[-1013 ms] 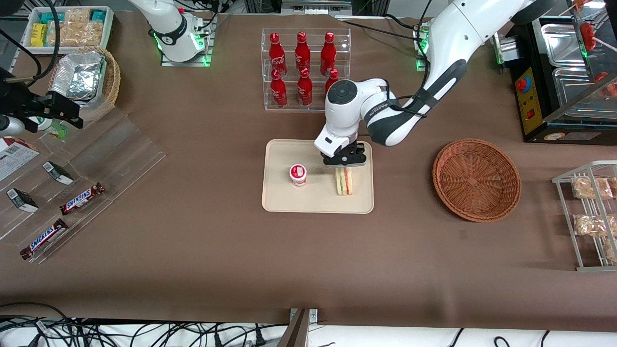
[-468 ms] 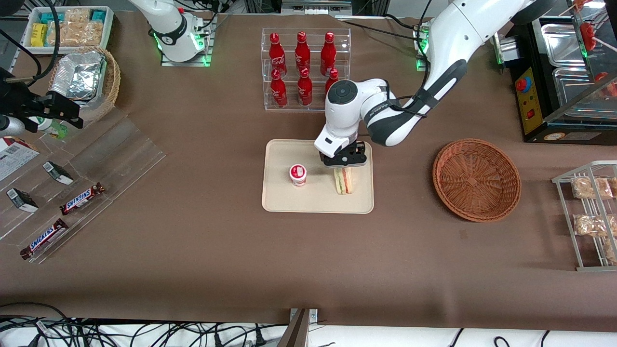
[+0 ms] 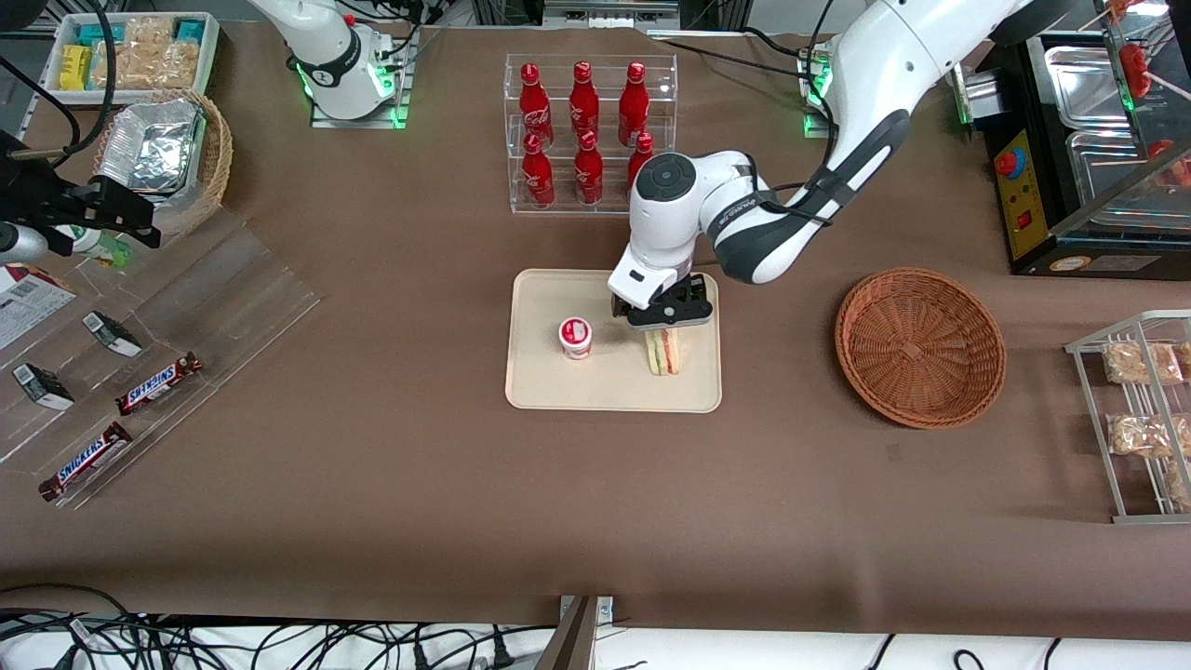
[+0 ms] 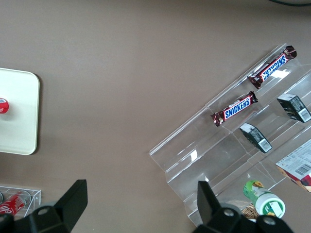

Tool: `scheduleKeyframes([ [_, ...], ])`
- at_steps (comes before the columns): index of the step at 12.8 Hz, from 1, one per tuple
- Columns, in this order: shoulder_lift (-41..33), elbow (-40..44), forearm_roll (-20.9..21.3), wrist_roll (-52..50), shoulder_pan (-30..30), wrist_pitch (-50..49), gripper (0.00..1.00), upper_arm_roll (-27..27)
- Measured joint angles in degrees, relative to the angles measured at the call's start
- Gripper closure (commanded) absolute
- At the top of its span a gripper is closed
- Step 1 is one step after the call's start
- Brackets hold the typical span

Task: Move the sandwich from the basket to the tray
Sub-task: 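Lower the sandwich onto the tray beside the strawberry cup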

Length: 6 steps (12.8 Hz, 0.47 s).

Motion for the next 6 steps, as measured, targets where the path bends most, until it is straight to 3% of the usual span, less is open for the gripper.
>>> scheduleKeyframes([
  [6, -4.13, 10.87, -6.72, 0.06, 0.17, -17.48, 0.0, -2.23],
])
